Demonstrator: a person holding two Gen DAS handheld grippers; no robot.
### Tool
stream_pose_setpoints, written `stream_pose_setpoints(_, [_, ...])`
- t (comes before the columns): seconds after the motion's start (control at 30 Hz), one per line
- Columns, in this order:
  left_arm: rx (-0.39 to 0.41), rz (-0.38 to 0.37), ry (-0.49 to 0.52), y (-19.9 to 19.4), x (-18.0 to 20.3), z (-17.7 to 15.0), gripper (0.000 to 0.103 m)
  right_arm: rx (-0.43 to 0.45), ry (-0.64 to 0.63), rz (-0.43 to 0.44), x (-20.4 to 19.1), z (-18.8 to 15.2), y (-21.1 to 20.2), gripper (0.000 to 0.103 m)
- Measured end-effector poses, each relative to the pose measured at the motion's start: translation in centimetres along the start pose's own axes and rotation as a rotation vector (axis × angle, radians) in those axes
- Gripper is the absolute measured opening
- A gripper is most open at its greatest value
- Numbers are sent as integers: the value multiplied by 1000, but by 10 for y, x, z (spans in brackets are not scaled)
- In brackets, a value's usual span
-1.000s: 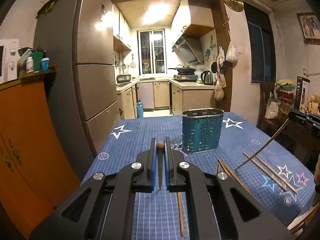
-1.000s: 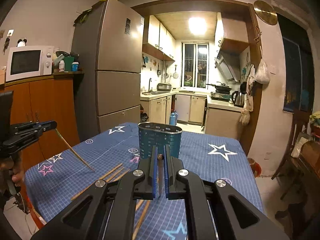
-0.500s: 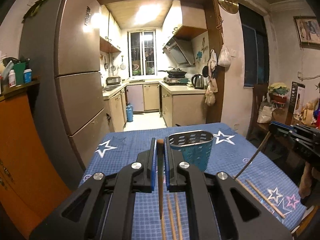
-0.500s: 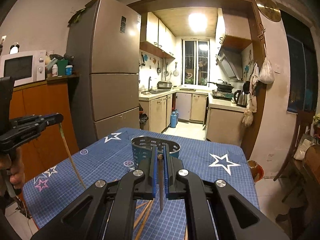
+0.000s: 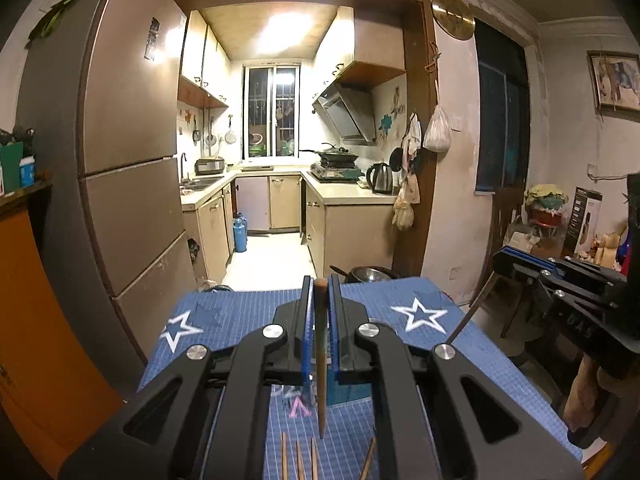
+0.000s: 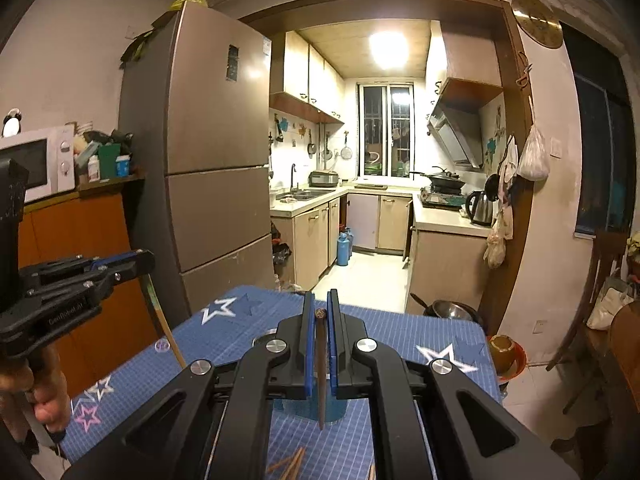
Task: Organize utensils
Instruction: 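Lift the chopstick with the left tool and carry it over the teal holder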
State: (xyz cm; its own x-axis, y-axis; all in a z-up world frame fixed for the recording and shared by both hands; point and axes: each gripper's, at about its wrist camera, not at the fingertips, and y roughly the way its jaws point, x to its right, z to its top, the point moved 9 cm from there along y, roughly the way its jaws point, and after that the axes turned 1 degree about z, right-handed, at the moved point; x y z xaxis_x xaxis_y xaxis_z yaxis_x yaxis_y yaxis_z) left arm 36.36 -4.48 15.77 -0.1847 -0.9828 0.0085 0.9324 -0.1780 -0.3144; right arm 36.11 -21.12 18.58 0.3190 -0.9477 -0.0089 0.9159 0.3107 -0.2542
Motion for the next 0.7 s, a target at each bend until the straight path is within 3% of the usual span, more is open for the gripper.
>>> stream_pose_setpoints(0.33, [24, 13, -58, 35, -3, 55, 5, 25, 17, -16, 14, 70, 27, 7])
stream_pose_setpoints(0.53, [47, 13, -60, 54, 3, 73, 5, 19, 9, -22, 16, 80, 49, 7])
stream_pose_setpoints(0.7, [41, 19, -68, 75, 1, 71, 5, -5, 21, -19, 21, 69, 74, 7])
